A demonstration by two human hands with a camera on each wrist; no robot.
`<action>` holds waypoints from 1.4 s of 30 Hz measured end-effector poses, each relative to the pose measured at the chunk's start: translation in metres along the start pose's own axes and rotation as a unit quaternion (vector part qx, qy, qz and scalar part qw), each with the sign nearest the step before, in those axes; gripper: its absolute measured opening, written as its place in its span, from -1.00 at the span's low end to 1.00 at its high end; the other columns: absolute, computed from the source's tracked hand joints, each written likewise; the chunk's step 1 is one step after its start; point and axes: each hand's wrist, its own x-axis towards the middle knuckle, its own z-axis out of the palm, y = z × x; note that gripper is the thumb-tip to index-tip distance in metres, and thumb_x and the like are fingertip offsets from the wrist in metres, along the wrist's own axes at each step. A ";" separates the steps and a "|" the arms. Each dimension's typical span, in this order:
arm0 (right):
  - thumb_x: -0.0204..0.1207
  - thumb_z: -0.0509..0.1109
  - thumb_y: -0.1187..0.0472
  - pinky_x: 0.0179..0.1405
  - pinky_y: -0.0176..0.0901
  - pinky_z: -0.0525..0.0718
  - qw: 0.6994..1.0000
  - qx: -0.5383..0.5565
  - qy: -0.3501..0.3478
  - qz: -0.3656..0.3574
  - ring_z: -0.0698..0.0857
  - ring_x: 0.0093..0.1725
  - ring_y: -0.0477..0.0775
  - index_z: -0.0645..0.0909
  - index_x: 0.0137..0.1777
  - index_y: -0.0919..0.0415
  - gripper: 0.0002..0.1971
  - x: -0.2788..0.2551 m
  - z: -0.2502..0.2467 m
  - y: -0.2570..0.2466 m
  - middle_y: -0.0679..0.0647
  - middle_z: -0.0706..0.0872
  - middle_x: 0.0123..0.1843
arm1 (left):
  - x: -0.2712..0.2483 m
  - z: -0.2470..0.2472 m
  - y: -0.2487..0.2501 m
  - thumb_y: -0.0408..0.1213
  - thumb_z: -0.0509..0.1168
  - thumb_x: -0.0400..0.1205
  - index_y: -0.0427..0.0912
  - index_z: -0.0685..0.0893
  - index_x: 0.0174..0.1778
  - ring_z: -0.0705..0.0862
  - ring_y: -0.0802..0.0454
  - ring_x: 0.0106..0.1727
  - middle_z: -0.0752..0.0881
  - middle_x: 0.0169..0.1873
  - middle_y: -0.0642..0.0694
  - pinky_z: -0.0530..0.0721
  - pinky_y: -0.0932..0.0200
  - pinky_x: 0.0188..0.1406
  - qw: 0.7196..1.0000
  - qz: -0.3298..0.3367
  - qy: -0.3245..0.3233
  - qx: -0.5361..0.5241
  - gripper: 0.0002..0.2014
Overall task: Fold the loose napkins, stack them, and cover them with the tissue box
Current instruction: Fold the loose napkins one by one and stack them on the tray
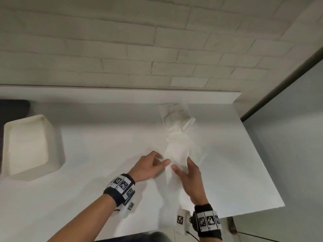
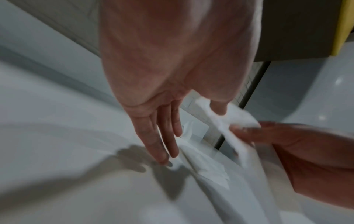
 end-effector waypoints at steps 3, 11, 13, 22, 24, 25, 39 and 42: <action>0.71 0.61 0.12 0.36 -0.06 0.80 0.995 0.055 -0.073 -0.033 0.85 0.35 -0.07 0.68 0.53 -0.06 -0.58 -0.001 -0.005 -0.018 -0.14 0.88 0.36 | 0.008 0.014 0.014 0.27 0.52 0.65 -0.03 0.75 0.41 0.87 -0.01 0.25 0.89 0.21 -0.01 0.80 -0.12 0.34 0.984 0.015 0.009 -0.177 -0.45; 0.62 0.57 -0.15 0.37 0.23 0.71 0.947 -0.309 0.093 -0.006 0.68 0.42 0.21 0.55 0.47 -0.18 -0.53 0.091 -0.044 0.031 -0.06 0.68 0.47 | 0.015 -0.004 -0.007 -0.14 0.40 0.82 0.03 0.62 0.45 0.86 -0.02 0.29 0.87 0.26 0.01 0.80 -0.26 0.37 0.957 -0.015 0.153 -0.247 -0.72; 0.58 0.55 -0.24 0.45 0.24 0.58 0.909 -0.417 0.019 0.006 0.52 0.50 0.23 0.51 0.58 -0.22 -0.40 0.110 -0.046 0.040 -0.07 0.59 0.54 | 0.014 -0.009 -0.016 -0.11 0.40 0.82 0.04 0.59 0.48 0.83 0.00 0.33 0.85 0.29 0.01 0.75 -0.28 0.46 0.954 -0.030 0.170 -0.243 -0.69; 0.59 0.67 0.02 -0.26 -0.10 0.50 0.960 -0.279 0.015 -0.012 0.65 -0.21 0.07 0.50 -0.27 0.00 -0.62 0.124 -0.050 0.007 -0.07 0.62 -0.28 | 0.017 -0.026 -0.005 -0.18 0.60 0.68 -0.05 0.75 0.30 0.92 -0.08 0.08 0.93 0.07 -0.06 0.87 -0.21 0.16 0.944 -0.035 0.225 -0.239 -0.70; 0.64 0.62 -0.04 -0.17 -0.03 0.63 0.967 -0.249 0.024 -0.045 0.75 -0.20 0.10 0.67 -0.13 0.09 -0.73 0.122 -0.047 -0.024 0.02 0.77 -0.27 | 0.020 -0.025 0.002 -0.11 0.55 0.72 -0.10 0.79 0.20 0.92 -0.17 -0.02 0.94 -0.02 -0.10 0.88 -0.26 0.08 0.950 -0.030 0.224 -0.217 -0.79; 0.67 0.58 -0.07 -0.06 0.00 0.70 0.972 -0.220 0.041 -0.065 0.81 -0.10 0.11 0.73 0.02 0.11 -0.75 0.120 -0.045 -0.042 0.04 0.84 -0.16 | 0.022 -0.024 0.004 0.01 0.52 0.73 -0.14 0.80 0.13 0.90 -0.22 -0.10 0.92 -0.09 -0.10 0.87 -0.26 0.02 0.953 -0.032 0.225 -0.203 -0.72; 0.64 0.68 0.13 0.35 0.36 0.82 0.974 0.196 0.105 0.034 0.92 0.18 0.13 0.81 0.30 0.04 -0.73 0.035 -0.010 -0.069 0.02 0.94 0.16 | 0.038 0.001 0.061 -0.34 0.04 0.90 -0.15 0.81 0.13 0.89 -0.18 -0.05 0.92 -0.11 -0.14 0.80 0.01 -0.14 0.925 -0.079 0.157 -0.336 -0.63; 0.61 0.69 0.13 0.32 0.45 0.81 0.978 0.181 0.066 0.079 0.89 0.15 0.38 0.77 0.25 -0.01 -0.73 0.024 -0.013 -0.042 0.16 0.94 0.08 | 0.038 0.003 0.061 -0.21 0.10 0.93 -0.18 0.77 0.07 0.89 -0.10 -0.08 0.91 -0.09 -0.11 0.81 0.05 -0.13 0.917 -0.063 0.161 -0.359 -0.67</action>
